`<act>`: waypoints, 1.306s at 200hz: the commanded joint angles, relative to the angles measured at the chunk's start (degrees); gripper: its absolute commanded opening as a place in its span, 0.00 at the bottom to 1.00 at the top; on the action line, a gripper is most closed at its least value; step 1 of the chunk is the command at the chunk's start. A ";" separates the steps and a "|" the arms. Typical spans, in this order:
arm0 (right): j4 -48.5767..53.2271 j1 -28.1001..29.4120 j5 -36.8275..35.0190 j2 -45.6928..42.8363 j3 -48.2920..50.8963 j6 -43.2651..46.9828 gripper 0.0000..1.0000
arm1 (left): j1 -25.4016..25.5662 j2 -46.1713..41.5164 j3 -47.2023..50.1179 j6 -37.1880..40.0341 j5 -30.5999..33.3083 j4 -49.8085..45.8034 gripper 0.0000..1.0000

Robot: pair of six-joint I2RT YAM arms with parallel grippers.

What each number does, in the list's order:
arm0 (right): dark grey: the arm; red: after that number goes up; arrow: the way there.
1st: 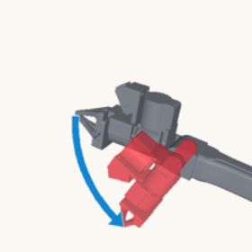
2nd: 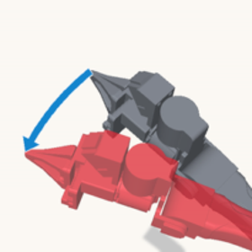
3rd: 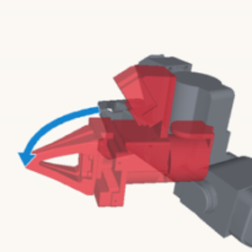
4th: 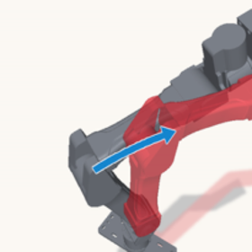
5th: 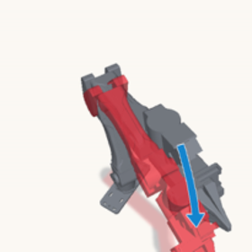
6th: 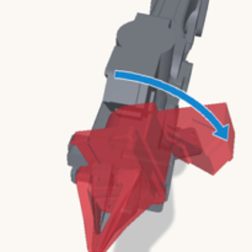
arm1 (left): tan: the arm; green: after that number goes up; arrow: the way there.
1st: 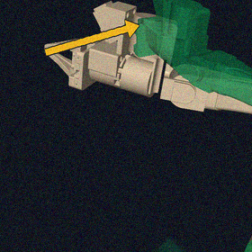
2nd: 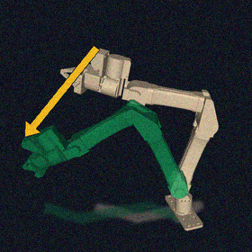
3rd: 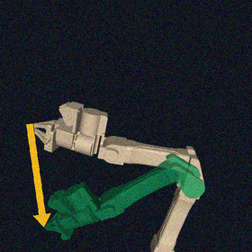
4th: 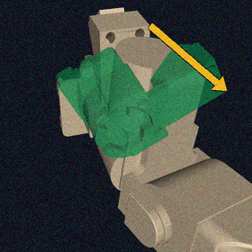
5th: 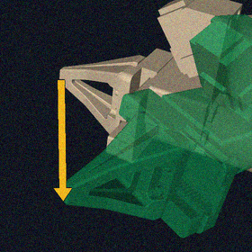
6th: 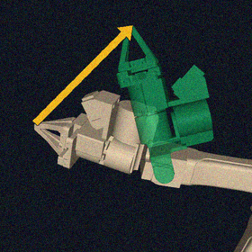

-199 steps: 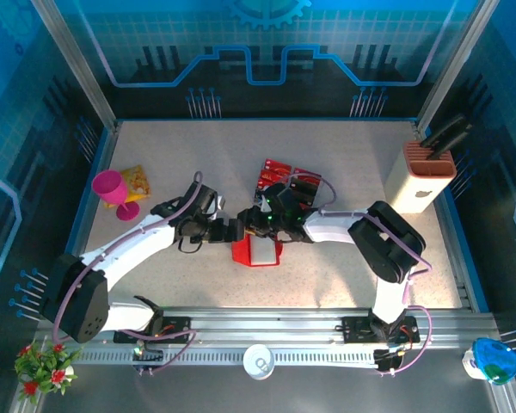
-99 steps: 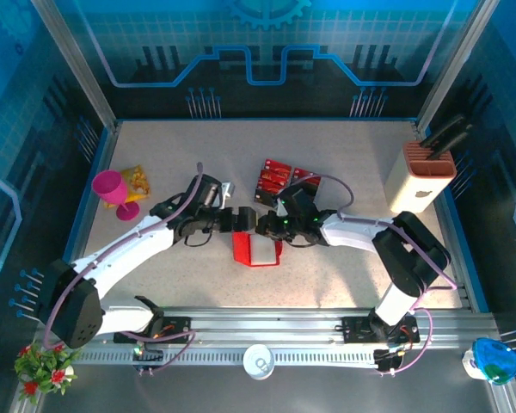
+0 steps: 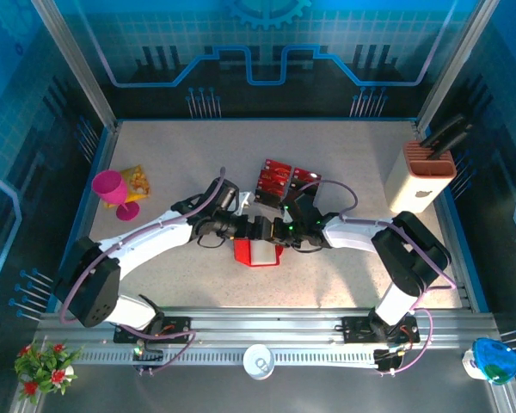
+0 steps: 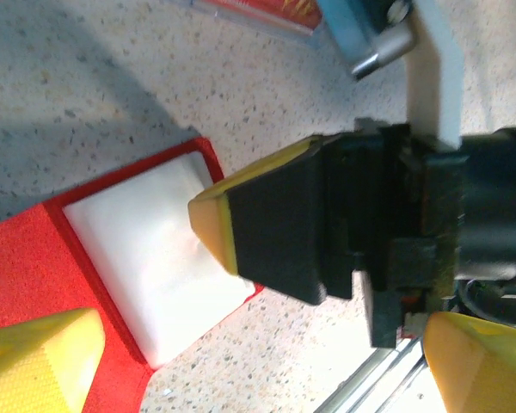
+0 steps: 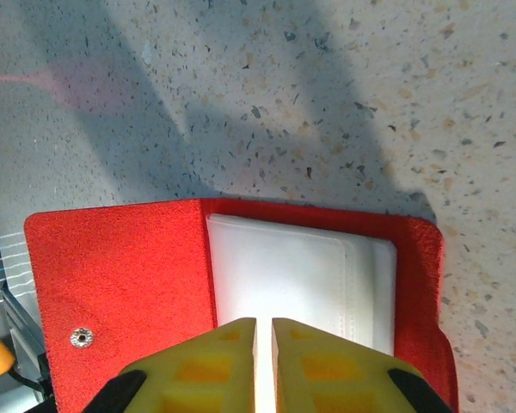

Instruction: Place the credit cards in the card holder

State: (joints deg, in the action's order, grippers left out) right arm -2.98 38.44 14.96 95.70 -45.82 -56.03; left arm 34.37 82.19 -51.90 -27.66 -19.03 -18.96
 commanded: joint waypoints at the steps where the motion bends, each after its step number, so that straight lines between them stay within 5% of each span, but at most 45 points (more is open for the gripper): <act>1: 1.86 -0.95 -1.05 0.53 -1.17 1.33 0.14 | 0.23 0.28 2.66 3.38 -1.48 -0.57 0.96; 261: 2.29 1.53 1.70 8.83 -6.47 1.41 0.11 | -0.23 9.53 4.61 9.71 11.90 -2.84 0.97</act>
State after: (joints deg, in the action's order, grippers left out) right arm -0.82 39.00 15.66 102.89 -51.29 -53.19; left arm 34.35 90.76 -47.72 -19.29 -8.69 -19.84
